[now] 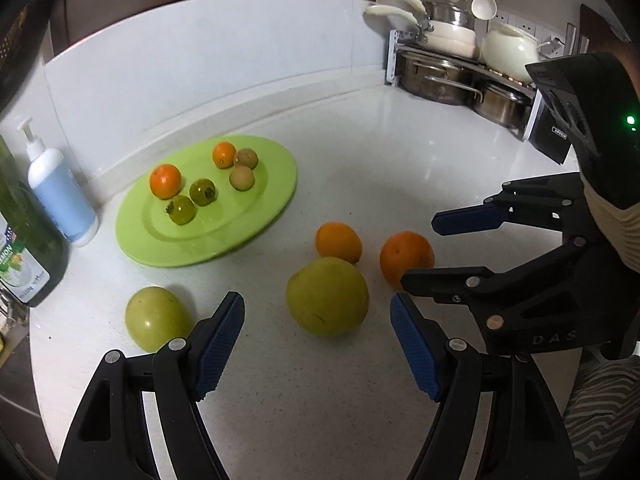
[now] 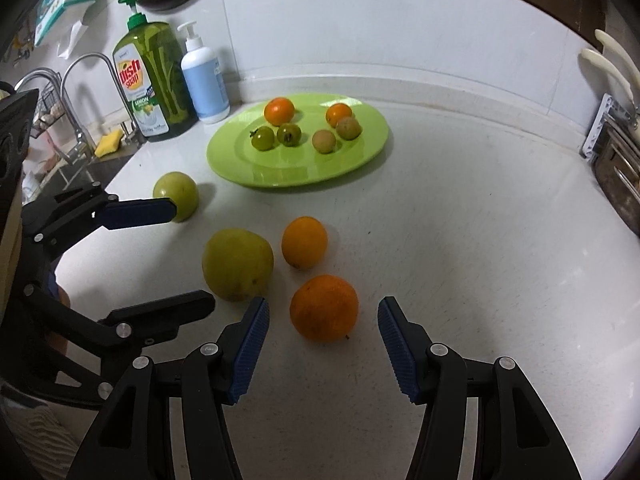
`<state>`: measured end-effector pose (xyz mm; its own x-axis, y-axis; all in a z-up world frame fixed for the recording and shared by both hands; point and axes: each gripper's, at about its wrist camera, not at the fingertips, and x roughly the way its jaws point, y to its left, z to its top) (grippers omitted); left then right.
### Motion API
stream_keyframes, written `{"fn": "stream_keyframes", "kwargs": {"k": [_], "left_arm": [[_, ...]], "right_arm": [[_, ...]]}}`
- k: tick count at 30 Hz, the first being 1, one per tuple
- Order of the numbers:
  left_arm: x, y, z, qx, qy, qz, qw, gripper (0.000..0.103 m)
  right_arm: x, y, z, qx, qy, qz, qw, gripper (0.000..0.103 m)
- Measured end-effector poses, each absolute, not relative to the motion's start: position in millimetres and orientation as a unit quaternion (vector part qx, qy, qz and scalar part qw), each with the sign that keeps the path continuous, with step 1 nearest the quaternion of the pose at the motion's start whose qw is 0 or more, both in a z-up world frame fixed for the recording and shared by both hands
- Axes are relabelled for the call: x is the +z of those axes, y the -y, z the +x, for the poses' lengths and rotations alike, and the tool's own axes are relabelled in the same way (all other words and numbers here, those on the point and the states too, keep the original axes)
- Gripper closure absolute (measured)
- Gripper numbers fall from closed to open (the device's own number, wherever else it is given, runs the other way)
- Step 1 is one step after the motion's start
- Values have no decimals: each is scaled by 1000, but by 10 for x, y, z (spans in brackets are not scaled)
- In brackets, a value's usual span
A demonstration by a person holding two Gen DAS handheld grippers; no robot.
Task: Organize fruits
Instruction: 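Move both open tools back toward the large fruits on the counter, then grasp the large green fruit with the left tool while the right tool grasps an orange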
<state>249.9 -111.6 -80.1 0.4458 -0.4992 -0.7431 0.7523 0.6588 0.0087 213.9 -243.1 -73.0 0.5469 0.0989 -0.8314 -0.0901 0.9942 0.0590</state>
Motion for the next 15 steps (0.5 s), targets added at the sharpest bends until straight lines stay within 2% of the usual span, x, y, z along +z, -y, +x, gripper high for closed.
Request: {"fn": "stream_keyframes", "kwargs": {"k": [11, 15], "left_arm": [[-952, 1224, 2655, -387, -384, 162, 822, 30], [-976, 1250, 2671, -390, -386, 163, 820, 39]], "right_arm": [[-889, 2513, 2231, 55, -494, 17, 867, 47], [-905, 2524, 2258, 61, -497, 24, 865, 51]]}}
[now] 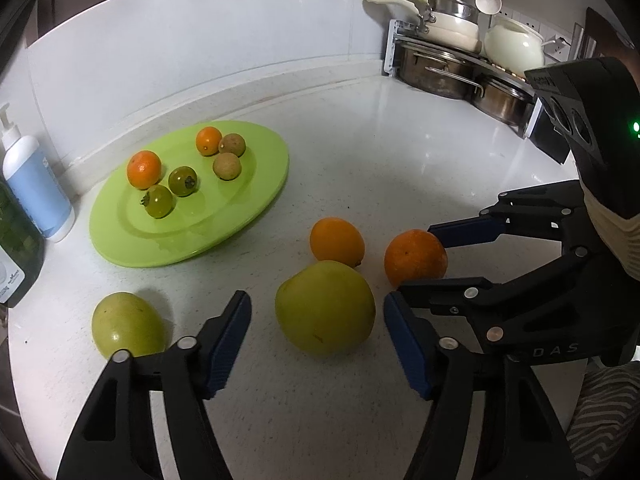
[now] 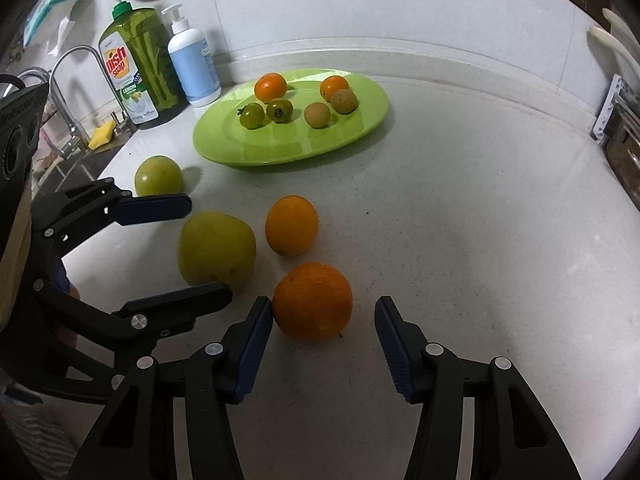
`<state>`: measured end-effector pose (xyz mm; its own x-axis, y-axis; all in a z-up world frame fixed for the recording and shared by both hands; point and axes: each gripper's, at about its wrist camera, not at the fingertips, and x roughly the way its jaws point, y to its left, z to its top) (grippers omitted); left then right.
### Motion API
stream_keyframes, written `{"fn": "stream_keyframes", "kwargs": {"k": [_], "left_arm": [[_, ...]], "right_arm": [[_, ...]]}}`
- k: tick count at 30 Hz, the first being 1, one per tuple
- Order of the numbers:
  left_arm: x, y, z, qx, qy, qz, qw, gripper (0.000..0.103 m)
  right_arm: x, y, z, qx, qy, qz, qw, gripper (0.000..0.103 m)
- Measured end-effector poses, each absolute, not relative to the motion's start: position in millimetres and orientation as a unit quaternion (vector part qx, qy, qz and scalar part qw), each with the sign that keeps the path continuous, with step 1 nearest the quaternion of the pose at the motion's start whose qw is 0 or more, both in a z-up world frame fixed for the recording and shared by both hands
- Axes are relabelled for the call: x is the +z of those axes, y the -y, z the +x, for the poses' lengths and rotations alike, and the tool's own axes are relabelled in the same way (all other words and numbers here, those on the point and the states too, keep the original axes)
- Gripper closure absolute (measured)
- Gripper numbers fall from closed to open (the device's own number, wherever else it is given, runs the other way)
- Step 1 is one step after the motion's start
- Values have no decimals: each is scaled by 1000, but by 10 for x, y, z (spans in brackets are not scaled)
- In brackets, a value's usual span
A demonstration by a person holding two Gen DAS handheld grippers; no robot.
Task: Organize fruits
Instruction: 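Grasp the large green fruit with the left tool while the right tool grasps an orange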
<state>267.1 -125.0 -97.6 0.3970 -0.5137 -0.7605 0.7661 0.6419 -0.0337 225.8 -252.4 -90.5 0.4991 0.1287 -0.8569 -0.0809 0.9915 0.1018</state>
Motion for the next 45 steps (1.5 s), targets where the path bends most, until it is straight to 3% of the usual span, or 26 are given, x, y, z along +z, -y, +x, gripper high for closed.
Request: {"fn": "stream_keyframes", "kwargs": {"k": [5, 7, 28, 45], "left_arm": [[-1005, 1262, 2691, -397, -395, 154, 814, 51], [-1005, 1267, 2678, -396, -392, 158, 815, 51], [-905, 1142, 2616, -371, -393, 137, 830, 52], [-434, 892, 2486, -330, -349, 86, 873, 52]], "right_arm": [[-910, 2511, 2278, 69, -497, 27, 865, 57], [-914, 2507, 2280, 73, -497, 29, 864, 61], [-853, 2486, 2240, 70, -490, 33, 869, 61], [-477, 2427, 2154, 78, -439, 38, 894, 61]]}}
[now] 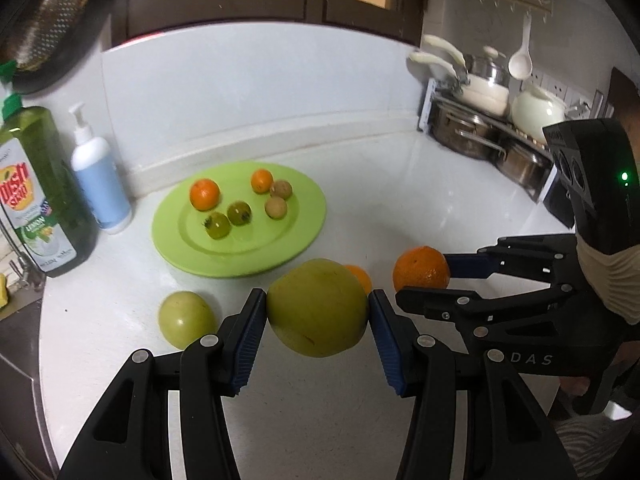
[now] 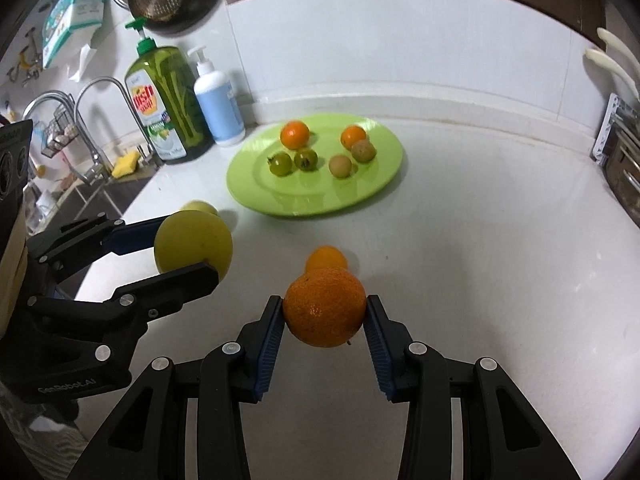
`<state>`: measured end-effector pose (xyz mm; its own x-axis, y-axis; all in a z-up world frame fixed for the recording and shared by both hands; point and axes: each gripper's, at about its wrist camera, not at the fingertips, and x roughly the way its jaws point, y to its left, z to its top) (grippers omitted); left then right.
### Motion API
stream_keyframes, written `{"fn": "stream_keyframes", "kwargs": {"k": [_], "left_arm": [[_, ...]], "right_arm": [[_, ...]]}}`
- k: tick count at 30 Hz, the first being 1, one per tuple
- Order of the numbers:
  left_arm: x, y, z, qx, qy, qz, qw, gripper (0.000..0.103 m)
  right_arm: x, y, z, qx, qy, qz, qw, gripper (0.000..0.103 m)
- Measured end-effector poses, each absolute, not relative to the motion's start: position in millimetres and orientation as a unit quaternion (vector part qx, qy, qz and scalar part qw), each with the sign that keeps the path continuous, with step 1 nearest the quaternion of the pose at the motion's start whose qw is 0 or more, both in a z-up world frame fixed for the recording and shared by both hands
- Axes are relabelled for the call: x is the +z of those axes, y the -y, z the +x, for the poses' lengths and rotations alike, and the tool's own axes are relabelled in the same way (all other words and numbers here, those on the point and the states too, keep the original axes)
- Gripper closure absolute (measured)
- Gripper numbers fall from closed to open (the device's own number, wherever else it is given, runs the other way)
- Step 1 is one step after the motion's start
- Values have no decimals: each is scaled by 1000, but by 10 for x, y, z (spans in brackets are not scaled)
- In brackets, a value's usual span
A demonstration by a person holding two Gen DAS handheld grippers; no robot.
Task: Organize fruits
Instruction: 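Grasp the large green fruit with the left tool while the right tool grasps an orange, then carry the green fruit with the left tool while the right tool carries the orange over the plate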
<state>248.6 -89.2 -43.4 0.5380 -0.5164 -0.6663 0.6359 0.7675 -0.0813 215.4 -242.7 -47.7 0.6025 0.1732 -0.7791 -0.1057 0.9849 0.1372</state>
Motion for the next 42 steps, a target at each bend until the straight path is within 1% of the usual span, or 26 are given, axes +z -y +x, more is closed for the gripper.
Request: {"fn": "stream_keyframes", "kwargs": {"k": [8, 20, 31, 42], "left_arm": [[-232, 809, 2500, -315, -331, 74, 886, 52], [-79, 720, 2802, -292, -325, 65, 897, 52], [-4, 721, 3240, -280, -322, 63, 902, 52], [-72, 719, 3681, -268, -333, 66, 901, 52]], "right_arm": [[-264, 2400, 2229, 89, -409, 48, 907, 61], [-2, 2336, 2568, 100, -368, 32, 924, 61], [48, 2270, 3009, 116, -367, 21, 923, 61], [-31, 2202, 3470, 128, -378, 10, 917, 61]]}}
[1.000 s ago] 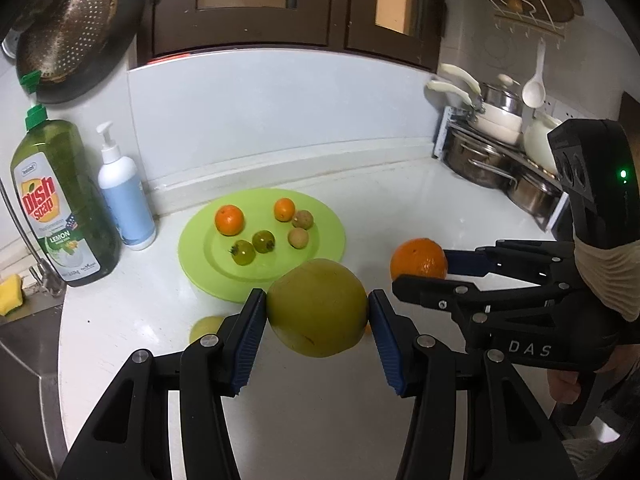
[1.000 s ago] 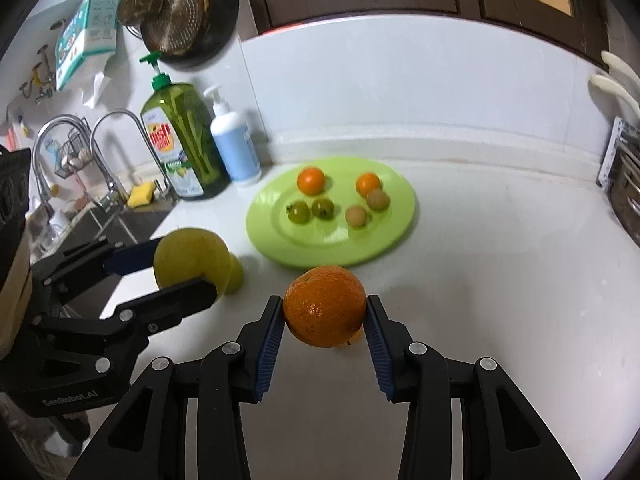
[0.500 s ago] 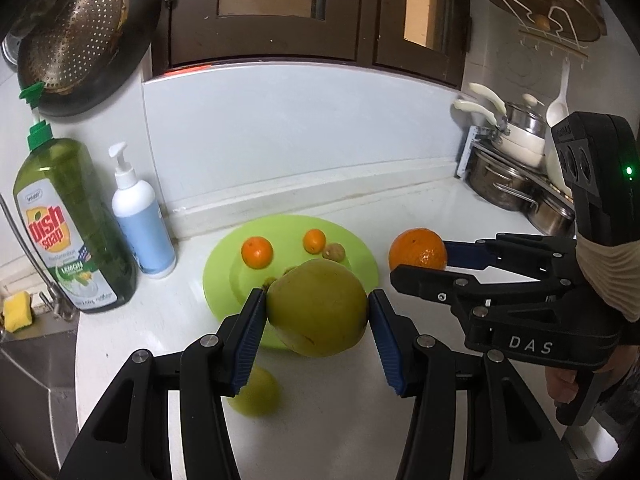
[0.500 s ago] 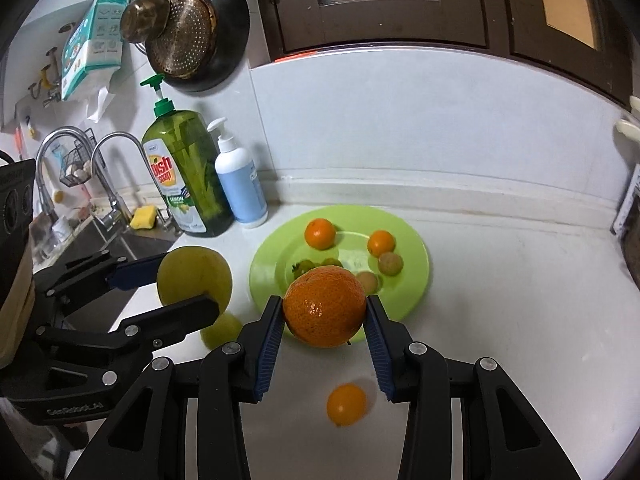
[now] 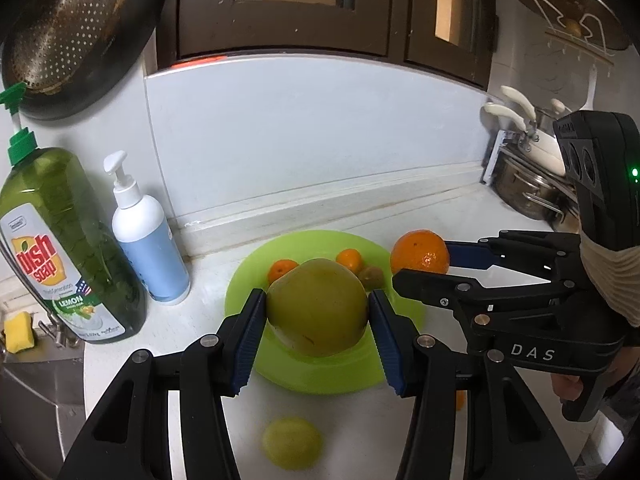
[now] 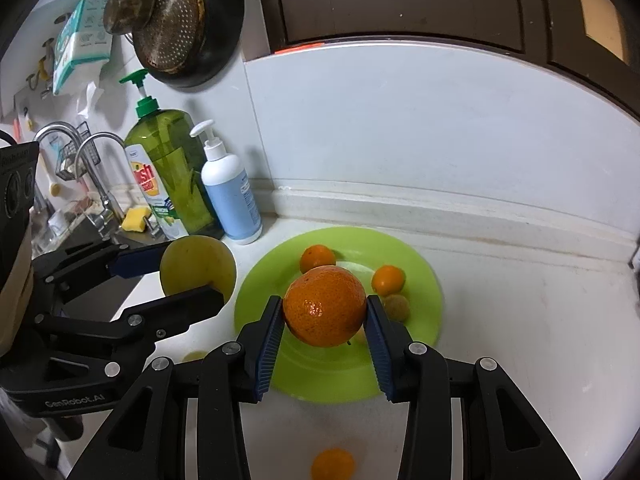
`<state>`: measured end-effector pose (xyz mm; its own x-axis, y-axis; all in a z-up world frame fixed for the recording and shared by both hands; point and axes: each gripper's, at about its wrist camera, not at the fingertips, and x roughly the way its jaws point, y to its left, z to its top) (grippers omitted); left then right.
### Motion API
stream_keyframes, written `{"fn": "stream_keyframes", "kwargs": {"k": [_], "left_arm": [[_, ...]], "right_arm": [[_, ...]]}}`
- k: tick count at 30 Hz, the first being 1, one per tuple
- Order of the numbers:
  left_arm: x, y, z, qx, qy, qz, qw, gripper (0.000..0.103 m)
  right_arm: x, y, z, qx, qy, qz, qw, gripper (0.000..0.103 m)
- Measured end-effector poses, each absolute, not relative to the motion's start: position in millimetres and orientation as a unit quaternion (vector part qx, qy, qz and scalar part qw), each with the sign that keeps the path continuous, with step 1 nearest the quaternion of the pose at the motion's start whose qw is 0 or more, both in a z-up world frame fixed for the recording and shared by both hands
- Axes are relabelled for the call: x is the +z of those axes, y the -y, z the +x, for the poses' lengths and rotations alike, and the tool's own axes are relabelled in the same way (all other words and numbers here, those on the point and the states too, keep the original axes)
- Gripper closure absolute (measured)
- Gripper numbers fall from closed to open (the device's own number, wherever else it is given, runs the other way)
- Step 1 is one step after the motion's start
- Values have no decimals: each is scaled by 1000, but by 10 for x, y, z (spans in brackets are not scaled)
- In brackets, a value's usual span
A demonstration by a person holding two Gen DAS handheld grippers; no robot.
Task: Organize fruits
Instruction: 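Carry the green fruit with the left tool while the right tool carries the orange over the plate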
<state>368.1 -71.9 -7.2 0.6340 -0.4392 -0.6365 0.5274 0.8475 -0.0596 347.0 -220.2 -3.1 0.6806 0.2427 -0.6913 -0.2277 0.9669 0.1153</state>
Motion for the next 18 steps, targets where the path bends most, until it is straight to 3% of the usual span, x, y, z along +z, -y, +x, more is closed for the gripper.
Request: {"fn": "stream_keyframes", "kwargs": {"k": [18], "left_arm": [[-513, 770, 4333, -253, -390, 67, 883, 52]], "right_arm": [[-518, 2104, 4201, 143, -431, 4, 891, 61]]}}
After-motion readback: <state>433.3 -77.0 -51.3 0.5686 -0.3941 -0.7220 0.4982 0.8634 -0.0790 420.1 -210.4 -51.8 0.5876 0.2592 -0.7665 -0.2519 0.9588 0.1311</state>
